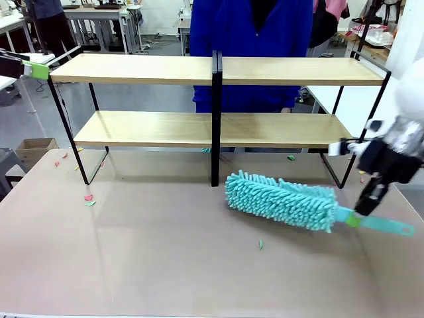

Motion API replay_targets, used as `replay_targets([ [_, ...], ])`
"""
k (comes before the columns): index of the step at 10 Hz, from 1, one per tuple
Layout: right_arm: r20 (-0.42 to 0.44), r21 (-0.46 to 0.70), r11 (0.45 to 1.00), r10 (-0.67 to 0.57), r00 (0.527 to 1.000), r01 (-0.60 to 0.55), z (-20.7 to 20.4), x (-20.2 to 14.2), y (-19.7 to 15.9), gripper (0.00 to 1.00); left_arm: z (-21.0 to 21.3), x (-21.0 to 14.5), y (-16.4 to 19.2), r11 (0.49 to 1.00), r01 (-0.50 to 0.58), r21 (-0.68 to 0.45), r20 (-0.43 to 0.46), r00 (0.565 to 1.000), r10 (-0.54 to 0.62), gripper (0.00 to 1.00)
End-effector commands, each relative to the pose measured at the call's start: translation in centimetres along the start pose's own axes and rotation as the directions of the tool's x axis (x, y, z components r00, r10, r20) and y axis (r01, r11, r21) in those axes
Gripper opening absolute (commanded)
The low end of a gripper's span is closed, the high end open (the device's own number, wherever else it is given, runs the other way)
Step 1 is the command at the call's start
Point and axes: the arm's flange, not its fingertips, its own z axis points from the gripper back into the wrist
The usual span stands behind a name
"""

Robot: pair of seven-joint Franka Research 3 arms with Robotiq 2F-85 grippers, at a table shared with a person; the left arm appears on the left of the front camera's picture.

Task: Clean the shelves.
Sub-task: Clean another randomly selected level of the Shelf with the Duster.

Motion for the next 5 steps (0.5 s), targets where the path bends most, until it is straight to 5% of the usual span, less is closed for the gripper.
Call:
replay_targets([
  [1, 0.049, -0.068, 0.992, -0.107, 0.993, 0.111, -1.6, 2.8, -2.5, 0.13, 0.0, -0.6, -0.6, 1.000, -0.004, 0.016, -0.004, 1.000, 0.004, 1.00],
  [3, 0.181, -0.100, 0.979, -0.155, 0.971, 0.175, -2.6, 3.5, -4.5, 0.13, 0.0, -0.6, -0.6, 1.000, -0.004, 0.016, -0.004, 1.000, 0.004, 1.00],
  [5, 0.202, -0.109, 0.969, -0.197, 0.959, 0.222, -4.1, 4.4, -6.3, 0.13, 0.0, -0.6, -0.6, 1.000, -0.004, 0.016, -0.004, 1.000, 0.004, 1.00],
])
